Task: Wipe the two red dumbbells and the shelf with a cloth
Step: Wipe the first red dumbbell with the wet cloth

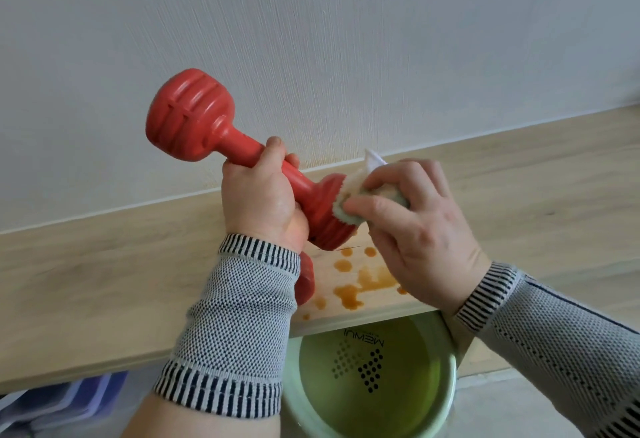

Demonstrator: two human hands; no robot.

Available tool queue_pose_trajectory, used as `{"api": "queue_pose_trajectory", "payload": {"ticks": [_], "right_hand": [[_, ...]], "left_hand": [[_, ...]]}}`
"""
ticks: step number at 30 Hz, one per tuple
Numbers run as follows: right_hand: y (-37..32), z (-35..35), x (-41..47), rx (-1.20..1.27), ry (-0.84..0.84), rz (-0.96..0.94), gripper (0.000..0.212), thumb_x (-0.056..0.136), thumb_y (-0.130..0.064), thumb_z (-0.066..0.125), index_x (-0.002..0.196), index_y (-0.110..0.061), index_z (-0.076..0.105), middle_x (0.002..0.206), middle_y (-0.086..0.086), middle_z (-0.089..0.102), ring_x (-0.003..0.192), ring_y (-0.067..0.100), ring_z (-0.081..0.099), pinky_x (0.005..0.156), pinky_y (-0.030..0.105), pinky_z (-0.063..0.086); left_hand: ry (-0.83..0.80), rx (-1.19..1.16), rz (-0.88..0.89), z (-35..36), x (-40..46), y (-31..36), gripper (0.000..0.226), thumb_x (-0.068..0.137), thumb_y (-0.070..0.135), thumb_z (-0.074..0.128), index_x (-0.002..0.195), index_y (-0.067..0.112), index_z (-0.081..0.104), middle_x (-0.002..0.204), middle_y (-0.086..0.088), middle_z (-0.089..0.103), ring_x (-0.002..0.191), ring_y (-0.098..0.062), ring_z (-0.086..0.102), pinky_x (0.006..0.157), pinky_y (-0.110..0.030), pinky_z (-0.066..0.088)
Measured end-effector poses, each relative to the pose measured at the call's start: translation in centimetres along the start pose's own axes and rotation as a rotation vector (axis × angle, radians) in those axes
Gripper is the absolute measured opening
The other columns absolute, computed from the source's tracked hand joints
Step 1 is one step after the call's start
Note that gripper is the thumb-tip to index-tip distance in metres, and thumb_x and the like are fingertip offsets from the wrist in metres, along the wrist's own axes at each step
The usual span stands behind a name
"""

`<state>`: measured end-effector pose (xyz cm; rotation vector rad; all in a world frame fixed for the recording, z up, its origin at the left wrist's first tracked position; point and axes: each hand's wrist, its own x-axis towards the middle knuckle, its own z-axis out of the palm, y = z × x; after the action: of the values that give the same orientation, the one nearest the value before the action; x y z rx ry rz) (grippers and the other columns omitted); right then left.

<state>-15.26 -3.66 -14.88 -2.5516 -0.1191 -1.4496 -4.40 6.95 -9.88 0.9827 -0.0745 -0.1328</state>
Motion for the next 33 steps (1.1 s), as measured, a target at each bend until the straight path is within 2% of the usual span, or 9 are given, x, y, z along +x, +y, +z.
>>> {"api": "queue_pose_trajectory", "payload": {"ticks": [3,7,12,14,16,20,25,29,33], "right_hand": [[0.5,-0.2,0.4,0.003,0.017,0.078,0.024,0.084,-0.004,0.053,0.098,-0.010,0.072,0.098,0.015,0.059,0.093,0.028,0.044,0.079,0.031,0.041],[-0.4,0.2,-0.1,0.019,-0.006,0.006,0.023,0.083,-0.003,0.054,0.095,-0.010,0.073,0.097,0.014,0.061,0.092,0.029,0.046,0.078,0.036,0.045],[0.5,0.1,0.4,0.024,0.027,0.081,0.024,0.085,-0.005,0.052,0.097,-0.010,0.073,0.097,0.014,0.060,0.092,0.030,0.046,0.077,0.036,0.045],[0.0,0.2,0.2,0.029,0.012,0.048,0.024,0.083,-0.003,0.053,0.095,-0.010,0.073,0.097,0.014,0.060,0.092,0.029,0.046,0.078,0.036,0.045],[-0.2,0.3,0.0,0.031,-0.003,0.015,0.024,0.083,-0.002,0.054,0.095,-0.011,0.073,0.098,0.014,0.061,0.092,0.029,0.046,0.079,0.035,0.045],[0.8,-0.1,0.6,0.025,0.025,0.111,0.025,0.085,-0.005,0.052,0.099,-0.011,0.073,0.100,0.015,0.059,0.093,0.031,0.048,0.078,0.035,0.044],[0.0,-0.2,0.4,0.030,0.019,0.023,0.025,0.084,-0.004,0.052,0.096,-0.011,0.073,0.098,0.014,0.060,0.093,0.028,0.046,0.081,0.029,0.041],[0.4,-0.7,0.8,0.032,0.047,0.079,0.026,0.085,-0.005,0.051,0.097,-0.011,0.073,0.098,0.015,0.060,0.091,0.028,0.046,0.080,0.027,0.039],[-0.5,-0.1,0.0,0.032,0.013,0.006,0.025,0.083,-0.002,0.053,0.093,-0.012,0.074,0.097,0.014,0.061,0.091,0.029,0.047,0.078,0.035,0.045]], "left_hand": [[0.006,0.002,0.009,0.0,0.2,0.0,0.015,0.093,0.008,0.059,0.105,0.007,0.050,0.083,-0.006,0.053,0.063,-0.014,0.056,0.071,-0.038,0.047],[0.022,0.005,-0.004,-0.1,0.4,-0.2,0.015,0.093,0.009,0.059,0.106,0.007,0.050,0.092,-0.011,0.051,0.071,-0.018,0.054,0.066,-0.035,0.049],[0.024,-0.008,-0.014,-0.2,0.5,-0.1,0.015,0.093,0.007,0.059,0.107,0.006,0.053,0.089,-0.007,0.054,0.066,-0.014,0.057,0.072,-0.038,0.049],[0.016,-0.006,-0.018,-0.3,0.6,0.0,0.014,0.093,0.007,0.059,0.105,0.007,0.052,0.085,-0.006,0.053,0.065,-0.013,0.056,0.067,-0.035,0.050],[-0.004,-0.032,-0.039,-0.5,0.6,0.1,0.013,0.094,0.006,0.058,0.105,0.007,0.050,0.085,-0.006,0.051,0.065,-0.013,0.054,0.061,-0.033,0.051],[-0.045,-0.078,-0.054,-0.6,0.3,0.2,0.007,0.094,0.004,0.057,0.095,0.009,0.051,0.078,-0.004,0.052,0.062,-0.013,0.054,0.066,-0.035,0.048],[-0.143,-0.130,-0.094,-0.9,0.2,0.5,0.014,0.096,0.004,0.053,0.084,0.012,0.051,0.075,-0.003,0.050,0.067,-0.014,0.051,0.055,-0.032,0.051],[-0.234,-0.157,-0.100,-1.0,0.2,0.4,0.016,0.096,0.005,0.051,0.082,0.013,0.049,0.070,-0.002,0.050,0.064,-0.013,0.051,0.057,-0.031,0.052],[-0.251,-0.116,-0.081,-1.1,0.6,0.0,0.017,0.097,0.005,0.049,0.082,0.012,0.048,0.068,-0.003,0.050,0.062,-0.013,0.051,0.059,-0.031,0.051]]}}
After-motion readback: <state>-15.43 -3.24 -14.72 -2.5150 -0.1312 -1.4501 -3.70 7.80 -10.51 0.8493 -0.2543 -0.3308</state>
